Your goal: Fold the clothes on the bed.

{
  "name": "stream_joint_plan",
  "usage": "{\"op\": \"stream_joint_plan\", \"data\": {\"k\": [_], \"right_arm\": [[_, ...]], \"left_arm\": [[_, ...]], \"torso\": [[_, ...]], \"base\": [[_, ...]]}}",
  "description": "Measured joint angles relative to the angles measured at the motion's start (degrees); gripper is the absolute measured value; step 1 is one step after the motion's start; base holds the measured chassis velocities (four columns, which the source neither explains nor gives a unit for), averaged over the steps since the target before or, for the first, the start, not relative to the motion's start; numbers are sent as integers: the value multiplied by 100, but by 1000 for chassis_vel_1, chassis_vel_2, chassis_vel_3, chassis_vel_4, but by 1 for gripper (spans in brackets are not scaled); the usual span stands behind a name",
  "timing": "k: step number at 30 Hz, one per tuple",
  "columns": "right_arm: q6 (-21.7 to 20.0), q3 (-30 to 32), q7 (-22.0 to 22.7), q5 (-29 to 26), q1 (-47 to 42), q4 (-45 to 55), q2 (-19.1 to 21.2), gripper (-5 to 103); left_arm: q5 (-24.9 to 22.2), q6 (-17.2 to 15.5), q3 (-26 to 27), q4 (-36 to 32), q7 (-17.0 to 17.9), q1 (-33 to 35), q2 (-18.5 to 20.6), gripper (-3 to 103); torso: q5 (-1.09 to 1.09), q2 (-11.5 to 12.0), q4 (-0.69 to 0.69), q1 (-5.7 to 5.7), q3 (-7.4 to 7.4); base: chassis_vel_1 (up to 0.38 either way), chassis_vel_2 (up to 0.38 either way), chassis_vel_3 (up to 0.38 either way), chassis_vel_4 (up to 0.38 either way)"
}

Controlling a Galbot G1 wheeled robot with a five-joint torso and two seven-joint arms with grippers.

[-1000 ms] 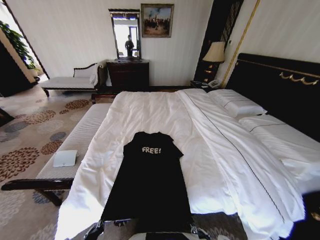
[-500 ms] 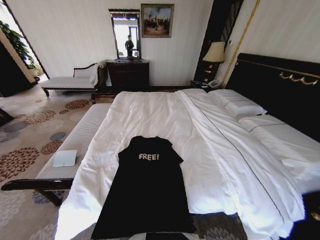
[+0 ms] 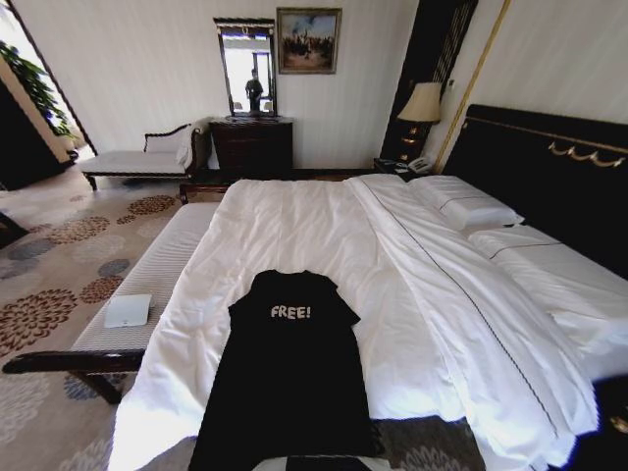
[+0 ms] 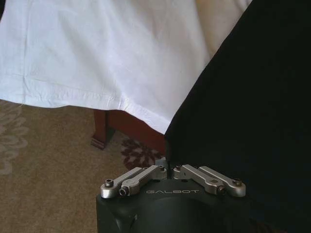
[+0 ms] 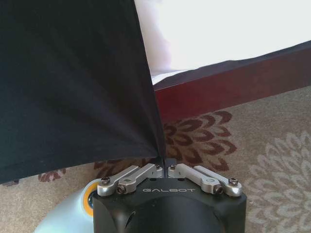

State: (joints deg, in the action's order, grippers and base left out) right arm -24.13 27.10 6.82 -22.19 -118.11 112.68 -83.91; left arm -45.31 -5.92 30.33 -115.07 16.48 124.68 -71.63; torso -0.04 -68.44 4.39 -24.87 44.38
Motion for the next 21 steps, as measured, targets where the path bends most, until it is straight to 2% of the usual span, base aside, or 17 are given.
{"op": "stream_joint_plan", "data": {"k": [6,12,13,15,19,20,21], "right_arm": [[31,26,-16,-147,321,-278,14,0],[166,-24,-88,47,511,-440,-47,-2],[170,-50,-92,73,521,-441,-67,3],[172,-68,-94,94,522,-441,-81,3],[229,-110,-129,201,462,-392,-87,25],[229,-110,-129,201,462,-392,-87,25],[248,-116,-135,240,434,-376,-74,30]], "left_arm": [[66,-103,-202,234,131,-584,144,1],[358,-117,-398,319,127,-861,144,1],[403,-130,-437,319,132,-870,129,-1],[429,-146,-468,319,134,-868,120,-1],[616,-209,-463,291,142,-729,156,20],[616,-209,-463,291,142,-729,156,20],[713,-208,-442,281,143,-677,168,26]], "torso": [[0,1,1,0,1],[0,1,2,0,1],[0,1,2,0,1],[0,1,1,0,1],[-1,0,1,0,0],[-1,0,1,0,0],[0,0,2,0,0]], "base": [[0,0,0,0],[0,0,0,0],[0,0,0,0],[0,0,0,0],[0,0,0,0],[0,0,0,0],[0,0,0,0]]}}
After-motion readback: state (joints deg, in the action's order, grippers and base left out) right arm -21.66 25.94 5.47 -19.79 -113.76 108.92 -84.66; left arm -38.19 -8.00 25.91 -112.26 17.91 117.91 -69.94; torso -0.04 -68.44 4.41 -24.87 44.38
